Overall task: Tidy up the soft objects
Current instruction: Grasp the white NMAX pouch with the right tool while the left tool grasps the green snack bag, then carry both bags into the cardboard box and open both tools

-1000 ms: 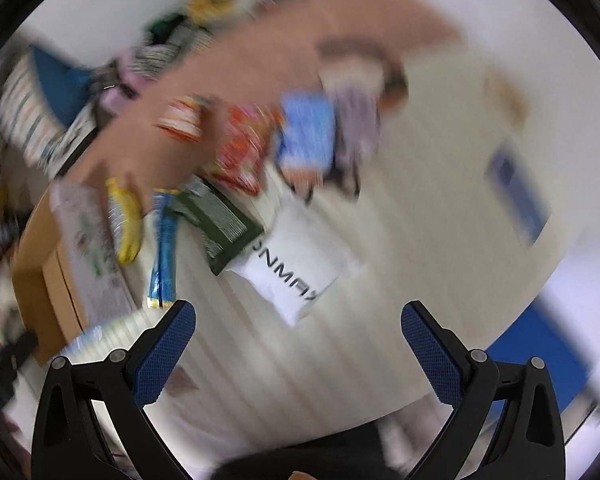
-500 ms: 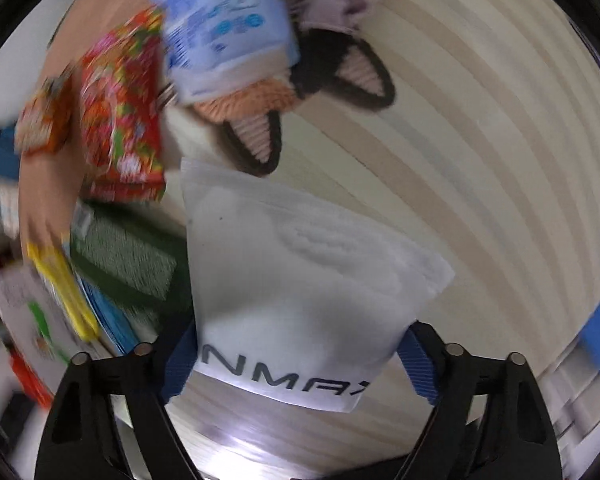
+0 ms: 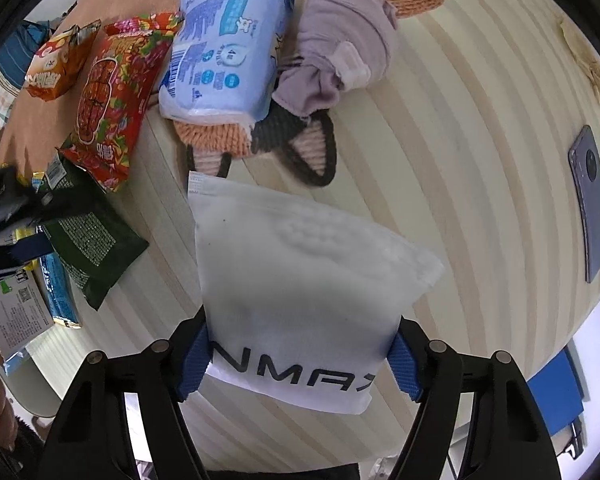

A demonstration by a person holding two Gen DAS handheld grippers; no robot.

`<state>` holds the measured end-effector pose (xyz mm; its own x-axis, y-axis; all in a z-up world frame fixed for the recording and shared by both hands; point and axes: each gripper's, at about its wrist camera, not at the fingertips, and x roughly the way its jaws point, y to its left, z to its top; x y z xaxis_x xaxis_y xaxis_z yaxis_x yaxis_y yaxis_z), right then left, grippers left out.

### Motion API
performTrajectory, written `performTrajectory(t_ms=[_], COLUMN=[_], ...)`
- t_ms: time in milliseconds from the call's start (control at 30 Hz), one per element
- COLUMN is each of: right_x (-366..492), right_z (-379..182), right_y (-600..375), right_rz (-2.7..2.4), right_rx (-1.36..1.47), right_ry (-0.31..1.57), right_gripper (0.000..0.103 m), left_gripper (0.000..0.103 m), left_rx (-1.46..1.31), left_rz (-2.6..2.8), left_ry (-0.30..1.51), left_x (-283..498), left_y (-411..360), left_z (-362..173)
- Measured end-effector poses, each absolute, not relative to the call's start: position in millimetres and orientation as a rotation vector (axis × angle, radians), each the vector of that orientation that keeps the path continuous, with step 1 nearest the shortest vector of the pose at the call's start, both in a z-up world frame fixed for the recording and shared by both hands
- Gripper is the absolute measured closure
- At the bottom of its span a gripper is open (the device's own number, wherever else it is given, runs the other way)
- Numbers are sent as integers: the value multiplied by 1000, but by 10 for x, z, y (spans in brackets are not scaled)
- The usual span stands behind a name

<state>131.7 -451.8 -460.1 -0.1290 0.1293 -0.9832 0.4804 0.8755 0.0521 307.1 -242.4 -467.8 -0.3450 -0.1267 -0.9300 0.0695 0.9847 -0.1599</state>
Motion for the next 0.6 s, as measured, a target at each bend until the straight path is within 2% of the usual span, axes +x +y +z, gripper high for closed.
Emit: performTrajectory(t_ms=[200, 333, 400, 500, 600], right_x=[1498, 1576, 1628, 1556, 1506], right_z=[-4493, -4701, -4807, -4797, -4745], right_y=[-4346, -4387, -4402, -4432, -4411], right_rz=[-345, -344, -340, -330, -314], right_rx=[480, 468, 473, 479, 485], right_ry=[1711, 1724, 1720, 1706, 1688], right_gripper=[22, 22, 24, 29, 33], left_gripper=[38, 51, 65, 73, 75], left_rx=[59, 144, 158, 178, 195], left_rz=[-159, -165, -173, -193, -209], left_ry=[1885, 1818, 1793, 1769, 1725], left_x=[3033, 2910, 2838, 2725, 2622], left_y=[-2492, -2530, -2532, -2557, -2480], left_z=[-4814, -4783, -4747, -4578, -4380])
